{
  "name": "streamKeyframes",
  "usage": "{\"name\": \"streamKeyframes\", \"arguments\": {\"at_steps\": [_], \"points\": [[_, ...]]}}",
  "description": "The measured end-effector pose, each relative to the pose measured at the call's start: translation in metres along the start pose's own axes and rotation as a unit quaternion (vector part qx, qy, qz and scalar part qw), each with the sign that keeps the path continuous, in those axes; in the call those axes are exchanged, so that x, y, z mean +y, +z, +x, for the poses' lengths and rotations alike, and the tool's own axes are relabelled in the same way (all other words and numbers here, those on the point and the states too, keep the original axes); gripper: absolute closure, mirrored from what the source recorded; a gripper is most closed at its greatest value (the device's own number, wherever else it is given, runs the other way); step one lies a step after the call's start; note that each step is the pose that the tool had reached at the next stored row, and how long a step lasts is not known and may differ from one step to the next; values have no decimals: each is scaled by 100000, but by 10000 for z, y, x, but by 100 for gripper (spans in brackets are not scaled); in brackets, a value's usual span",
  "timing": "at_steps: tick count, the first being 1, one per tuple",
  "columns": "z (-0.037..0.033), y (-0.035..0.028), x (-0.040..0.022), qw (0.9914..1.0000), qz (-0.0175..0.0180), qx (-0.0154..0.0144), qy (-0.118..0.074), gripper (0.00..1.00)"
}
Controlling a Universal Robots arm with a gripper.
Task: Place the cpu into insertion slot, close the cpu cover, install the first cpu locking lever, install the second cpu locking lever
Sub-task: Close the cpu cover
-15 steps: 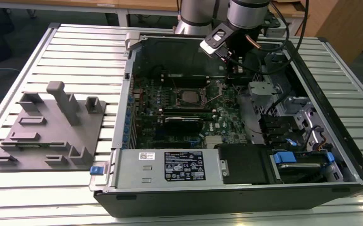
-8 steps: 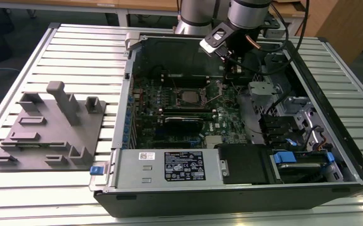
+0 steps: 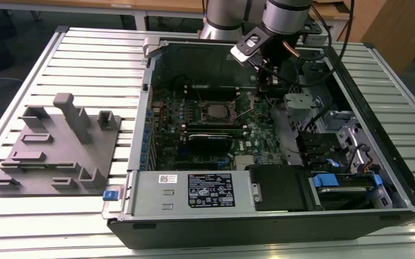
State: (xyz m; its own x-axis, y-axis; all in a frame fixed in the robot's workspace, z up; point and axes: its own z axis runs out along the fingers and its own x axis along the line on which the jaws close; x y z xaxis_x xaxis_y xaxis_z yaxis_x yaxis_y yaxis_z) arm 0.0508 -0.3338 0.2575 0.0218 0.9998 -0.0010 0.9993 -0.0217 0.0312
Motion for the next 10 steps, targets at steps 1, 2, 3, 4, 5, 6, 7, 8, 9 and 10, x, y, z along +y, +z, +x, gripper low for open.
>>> {"name": "streamKeyframes", "arguments": {"at_steps": [1,2,3,4,5,6,7,8,9,10], "points": [[0,17,0,100000,1,-3,3,90],[0,34,-1,100000,-1,2,0,90],[0,46,0,100000,1,-1,-3,90],[0,55,0,100000,1,-2,-4,90],[0,65,-1,100000,0,-5,-2,90],[0,77,-1,100000,0,-9,0,90],[0,90,-1,100000,1,-4,-4,90],[0,103,-2,100000,-5,-9,-5,90],[0,115,-2,100000,-8,-21,-8,90],[0,126,-2,100000,-4,-17,-8,90]]}}
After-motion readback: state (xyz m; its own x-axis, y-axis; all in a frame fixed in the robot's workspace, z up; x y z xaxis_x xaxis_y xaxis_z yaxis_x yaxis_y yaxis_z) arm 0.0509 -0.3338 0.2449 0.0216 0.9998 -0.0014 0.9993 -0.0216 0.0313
